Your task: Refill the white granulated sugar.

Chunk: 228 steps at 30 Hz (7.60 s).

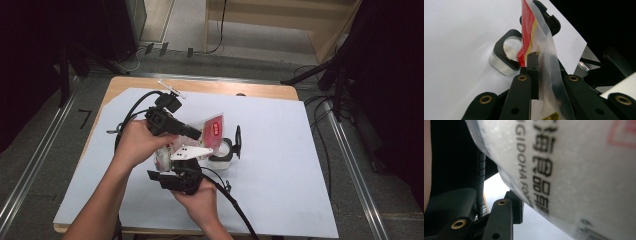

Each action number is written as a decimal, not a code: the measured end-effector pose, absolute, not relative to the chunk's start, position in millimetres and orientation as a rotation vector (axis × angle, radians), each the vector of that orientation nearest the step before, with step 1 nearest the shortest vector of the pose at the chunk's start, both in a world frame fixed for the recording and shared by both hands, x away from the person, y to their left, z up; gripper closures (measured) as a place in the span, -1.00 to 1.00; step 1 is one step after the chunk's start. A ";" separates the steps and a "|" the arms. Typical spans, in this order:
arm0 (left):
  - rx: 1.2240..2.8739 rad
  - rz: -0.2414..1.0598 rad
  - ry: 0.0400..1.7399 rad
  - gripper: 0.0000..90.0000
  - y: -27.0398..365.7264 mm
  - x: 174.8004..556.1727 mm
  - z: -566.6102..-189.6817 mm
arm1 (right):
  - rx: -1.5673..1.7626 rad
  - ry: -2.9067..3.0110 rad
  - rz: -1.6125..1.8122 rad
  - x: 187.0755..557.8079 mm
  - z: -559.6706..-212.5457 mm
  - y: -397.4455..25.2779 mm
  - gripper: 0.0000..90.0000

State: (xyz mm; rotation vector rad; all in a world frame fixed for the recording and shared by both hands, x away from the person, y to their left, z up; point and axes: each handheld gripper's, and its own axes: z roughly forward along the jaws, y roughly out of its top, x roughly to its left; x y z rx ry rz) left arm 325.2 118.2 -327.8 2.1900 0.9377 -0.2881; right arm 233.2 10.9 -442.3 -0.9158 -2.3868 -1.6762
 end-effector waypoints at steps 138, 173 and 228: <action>2.182 -0.257 0.931 0.84 114.9 324.0 -326.9 | -0.968 -2.327 -1.702 232.6 -437.4 10.0 0.41; 2.189 -0.257 0.927 0.84 111.7 323.0 -328.0 | -0.962 -2.335 -1.695 231.8 -438.7 7.5 0.39; 2.187 -0.233 0.904 0.82 108.8 320.5 -322.2 | -0.966 -2.342 -1.710 229.9 -432.4 8.1 0.41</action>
